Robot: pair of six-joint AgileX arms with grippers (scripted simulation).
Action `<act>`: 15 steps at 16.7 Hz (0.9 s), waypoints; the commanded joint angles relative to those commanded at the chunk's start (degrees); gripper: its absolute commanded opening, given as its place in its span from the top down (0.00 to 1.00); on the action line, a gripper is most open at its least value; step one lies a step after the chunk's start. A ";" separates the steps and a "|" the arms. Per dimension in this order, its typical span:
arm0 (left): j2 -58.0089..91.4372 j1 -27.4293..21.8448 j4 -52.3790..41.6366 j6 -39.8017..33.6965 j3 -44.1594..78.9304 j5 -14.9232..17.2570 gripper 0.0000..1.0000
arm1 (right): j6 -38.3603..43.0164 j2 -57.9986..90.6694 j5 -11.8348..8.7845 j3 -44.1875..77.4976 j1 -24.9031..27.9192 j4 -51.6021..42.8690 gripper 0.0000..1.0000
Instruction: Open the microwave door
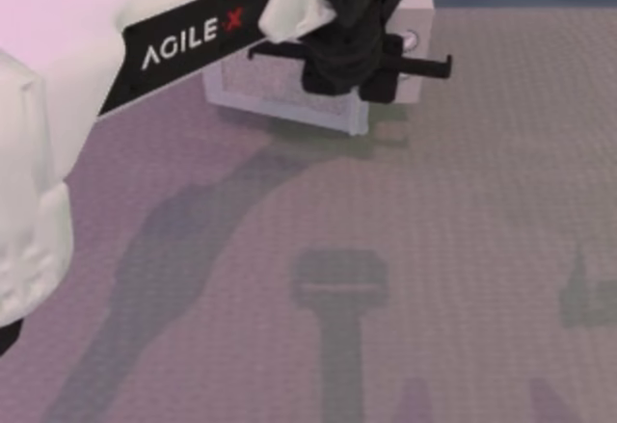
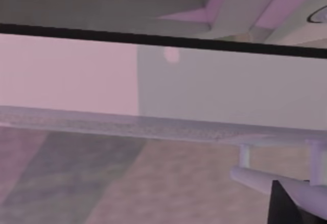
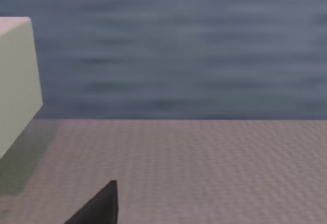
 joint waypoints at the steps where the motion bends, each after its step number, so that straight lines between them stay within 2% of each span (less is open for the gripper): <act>1: 0.00 0.00 0.00 0.00 0.00 0.00 1.00 | 0.00 0.00 0.00 0.00 0.00 0.00 0.00; 15: -2.39 0.30 2.00 2.43 -3.87 1.23 1.00 | 0.00 0.00 0.00 0.00 0.00 0.00 0.00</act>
